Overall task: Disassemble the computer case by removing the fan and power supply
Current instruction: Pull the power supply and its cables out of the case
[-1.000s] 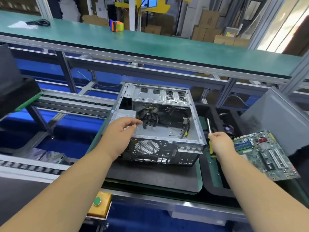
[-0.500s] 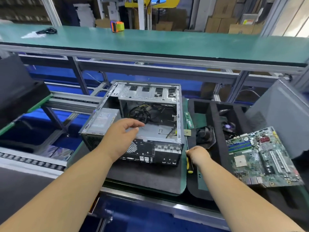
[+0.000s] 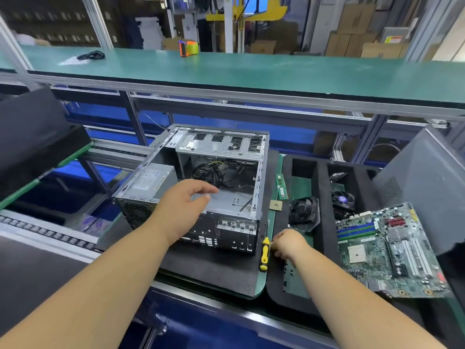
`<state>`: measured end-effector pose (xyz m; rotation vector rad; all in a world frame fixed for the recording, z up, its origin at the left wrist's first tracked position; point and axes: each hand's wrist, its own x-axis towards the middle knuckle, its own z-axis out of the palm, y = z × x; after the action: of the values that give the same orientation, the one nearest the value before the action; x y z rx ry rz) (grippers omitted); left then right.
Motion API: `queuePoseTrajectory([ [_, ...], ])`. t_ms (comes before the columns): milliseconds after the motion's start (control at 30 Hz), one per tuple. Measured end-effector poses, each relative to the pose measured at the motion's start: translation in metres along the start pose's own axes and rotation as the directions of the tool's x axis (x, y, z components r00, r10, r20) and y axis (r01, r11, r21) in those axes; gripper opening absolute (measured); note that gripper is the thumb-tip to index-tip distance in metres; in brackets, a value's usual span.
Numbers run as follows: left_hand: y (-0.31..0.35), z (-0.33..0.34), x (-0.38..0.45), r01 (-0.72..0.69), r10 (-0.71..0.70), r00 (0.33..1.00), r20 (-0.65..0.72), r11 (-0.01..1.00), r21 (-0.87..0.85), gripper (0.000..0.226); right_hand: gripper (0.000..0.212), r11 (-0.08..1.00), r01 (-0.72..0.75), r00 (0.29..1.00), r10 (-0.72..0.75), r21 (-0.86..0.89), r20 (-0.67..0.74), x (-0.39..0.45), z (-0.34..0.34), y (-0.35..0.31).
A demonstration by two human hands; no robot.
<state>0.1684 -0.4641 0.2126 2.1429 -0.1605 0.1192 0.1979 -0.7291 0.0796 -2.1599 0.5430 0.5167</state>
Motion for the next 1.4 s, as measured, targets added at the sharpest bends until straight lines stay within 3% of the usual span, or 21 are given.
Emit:
queuePoseTrajectory([
  [133,0.000,-0.002,0.001,0.008,-0.008,1.000,-0.008,1.000,0.001,0.022,0.020,0.998,0.047,0.998,-0.045,0.051,-0.050,-0.003,-0.021,-0.013],
  [233,0.001,-0.006,0.004,0.010,-0.010,1.000,-0.023,0.999,-0.039,0.022,0.013,0.978,0.148,0.981,-0.126,0.147,-0.148,-0.010,-0.037,-0.035],
  [367,-0.003,-0.019,0.009,-0.008,0.006,0.999,-0.050,0.999,-0.050,0.025,0.021,0.923,0.316,0.929,-0.253,0.222,-0.272,-0.026,-0.050,-0.074],
  [667,-0.039,-0.083,0.021,-0.028,0.023,0.996,-0.085,0.998,-0.063,0.024,0.019,0.820,0.549,0.805,-0.466,0.162,-0.367,-0.067,-0.012,-0.161],
  [900,-0.095,-0.150,0.040,0.048,-0.044,0.996,-0.072,0.997,0.059,0.029,0.012,0.838,0.535,0.831,-0.499,0.108,-0.246,-0.061,0.070,-0.218],
  [1000,-0.117,-0.167,0.053,0.138,-0.133,0.990,-0.045,0.983,0.121,0.045,0.004,0.861,0.501,0.857,-0.481,0.083,-0.187,-0.054,0.104,-0.239],
  [1133,-0.132,-0.170,0.071,0.268,-0.282,0.958,0.052,0.945,0.186,0.070,0.029,0.915,0.403,0.906,-0.400,-0.008,-0.136,-0.049,0.141,-0.262],
  [1267,-0.132,-0.155,0.086,0.346,-0.372,0.905,0.207,0.926,0.151,0.072,0.067,0.881,0.295,0.940,-0.336,-0.369,-0.053,-0.044,0.161,-0.268],
  [1400,-0.137,-0.139,0.086,0.355,-0.363,0.899,0.244,0.932,0.075,0.072,0.067,0.846,0.298,0.935,-0.352,-0.441,-0.044,-0.038,0.164,-0.270],
])
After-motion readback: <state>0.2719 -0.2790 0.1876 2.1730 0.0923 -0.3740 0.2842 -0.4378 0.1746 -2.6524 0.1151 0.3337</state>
